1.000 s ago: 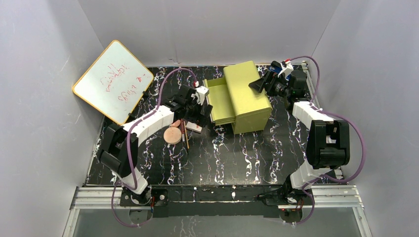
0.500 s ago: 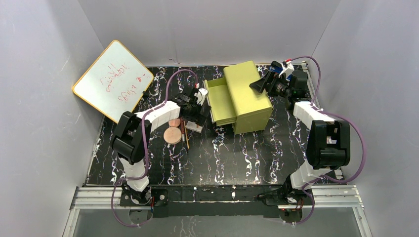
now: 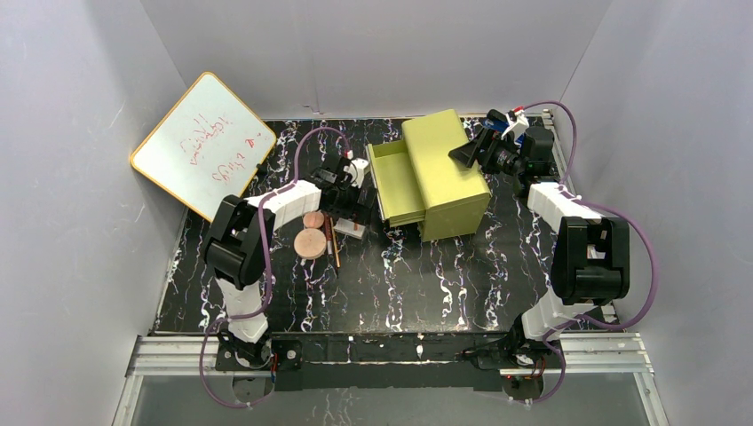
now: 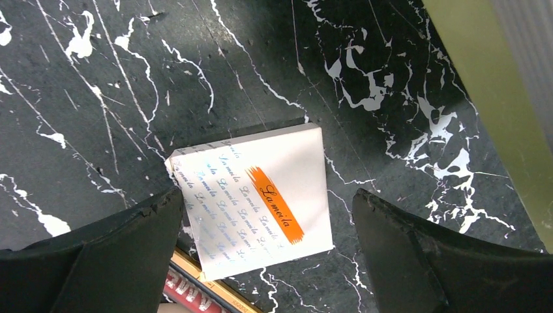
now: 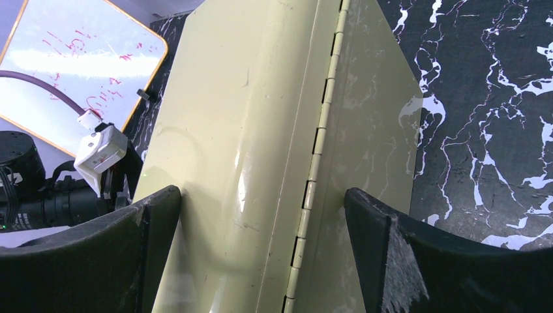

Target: Organize the makeup

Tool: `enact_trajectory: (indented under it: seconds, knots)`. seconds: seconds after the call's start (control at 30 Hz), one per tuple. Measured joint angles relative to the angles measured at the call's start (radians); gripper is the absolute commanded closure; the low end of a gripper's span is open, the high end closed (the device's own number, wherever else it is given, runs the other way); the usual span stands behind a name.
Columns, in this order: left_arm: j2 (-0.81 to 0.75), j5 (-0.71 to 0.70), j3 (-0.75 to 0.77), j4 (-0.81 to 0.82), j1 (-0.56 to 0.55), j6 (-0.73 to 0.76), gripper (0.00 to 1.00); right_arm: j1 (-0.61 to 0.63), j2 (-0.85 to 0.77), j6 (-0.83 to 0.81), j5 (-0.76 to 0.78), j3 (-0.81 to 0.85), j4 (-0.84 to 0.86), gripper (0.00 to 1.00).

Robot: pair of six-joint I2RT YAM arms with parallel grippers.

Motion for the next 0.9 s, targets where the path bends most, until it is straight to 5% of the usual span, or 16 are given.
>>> enact_trajectory:
  seconds: [0.4, 0.9]
  knots:
    - [-0.009, 0.004, -0.069, 0.089, 0.003, -0.034, 0.02, 0.000, 0.000, 0.000, -0.001, 0.000, -0.002, 0.00]
    - [-0.104, -0.230, -0.233, 0.195, -0.063, -0.039, 0.02, -0.002, 0.000, 0.000, -0.007, 0.000, -0.001, 0.00]
